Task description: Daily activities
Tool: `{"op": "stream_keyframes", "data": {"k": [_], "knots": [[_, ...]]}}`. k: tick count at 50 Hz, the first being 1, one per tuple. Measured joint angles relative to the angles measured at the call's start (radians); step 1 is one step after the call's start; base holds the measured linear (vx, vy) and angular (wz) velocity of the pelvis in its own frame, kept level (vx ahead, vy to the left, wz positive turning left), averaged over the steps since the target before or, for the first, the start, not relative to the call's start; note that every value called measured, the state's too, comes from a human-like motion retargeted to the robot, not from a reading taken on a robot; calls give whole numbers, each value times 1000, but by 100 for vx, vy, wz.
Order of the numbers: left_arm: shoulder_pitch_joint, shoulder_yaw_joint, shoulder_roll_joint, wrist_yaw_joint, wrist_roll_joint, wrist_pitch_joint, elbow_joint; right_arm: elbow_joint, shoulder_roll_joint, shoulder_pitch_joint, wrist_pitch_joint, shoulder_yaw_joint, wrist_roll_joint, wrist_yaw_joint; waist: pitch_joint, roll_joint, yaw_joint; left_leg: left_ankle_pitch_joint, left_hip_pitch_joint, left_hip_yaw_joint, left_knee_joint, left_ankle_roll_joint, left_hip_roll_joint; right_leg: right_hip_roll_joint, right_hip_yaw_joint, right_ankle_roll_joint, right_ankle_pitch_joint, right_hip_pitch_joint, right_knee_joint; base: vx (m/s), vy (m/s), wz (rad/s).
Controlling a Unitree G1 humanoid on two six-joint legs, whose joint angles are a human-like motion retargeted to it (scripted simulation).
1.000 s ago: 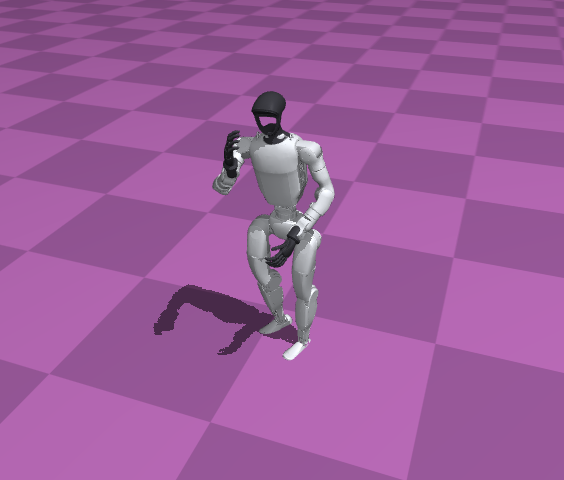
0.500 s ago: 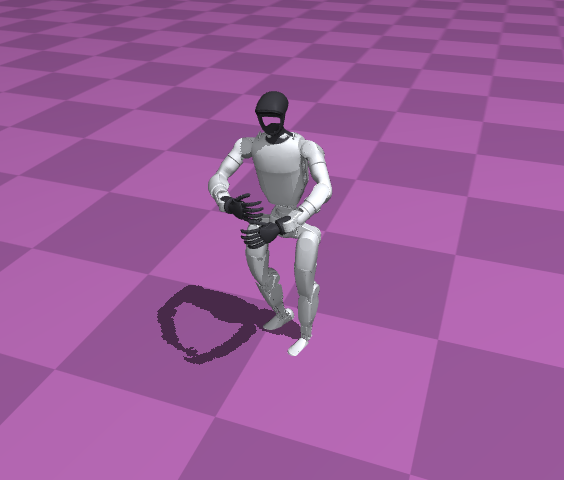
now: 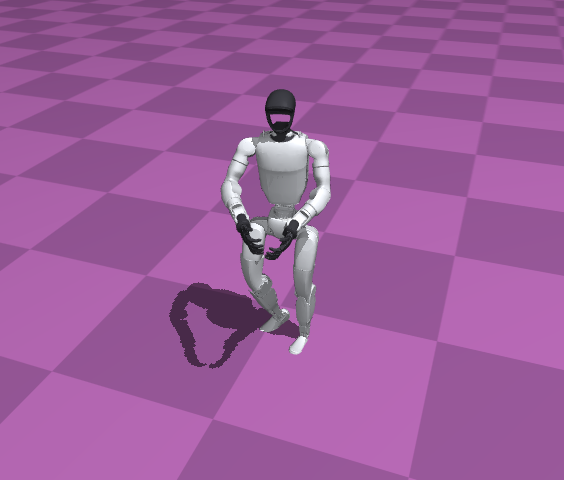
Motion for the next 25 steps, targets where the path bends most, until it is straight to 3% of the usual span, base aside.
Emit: {"op": "stream_keyframes", "data": {"k": [7, 16, 18, 20, 22, 25], "knots": [[221, -94, -82, 79, 99, 64, 125, 272, 183, 195, 59, 74, -77, -50, -3, -42, 5, -52, -27, 6, 34, 38, -8, -24, -14, -26, -29, -53, 66, -13, 7, 27], [262, -132, -95, 150, 219, 80, 139, 372, 244, 236, 72, 71, -181, -70, -7, -68, 16, -11, -39, -8, -10, 53, -25, -95, -7, -37, 32, -142, 191, -11, 10, 17], [256, -138, -103, 152, 243, 85, 152, 398, 248, 227, 77, 71, -214, -59, -1, -77, 16, 14, -28, -18, -37, 55, -43, -130, 63, 33, 137, -231, 217, -11, 8, 61], [259, -149, -116, 150, 264, 88, 160, 420, 249, 230, 81, 73, -240, -49, 9, -111, -1, 61, -20, -89, -57, 60, -106, -47, 365, 224, 41, -367, 145, -15, -5, 179], [264, -159, -121, 145, 279, 89, 165, 434, 253, 235, 83, 71, -260, -42, 4, -130, -15, 88, -15, -118, -83, 64, -134, -22, 492, 277, -38, -424, 129, -4, -1, 108], [272, -162, -121, 134, 296, 85, 164, 442, 255, 240, 85, 68, -287, -32, -9, -136, -20, 102, -12, -128, -107, 65, -139, -20, 519, 284, -37, -452, 108, 5, -1, 29]]}}
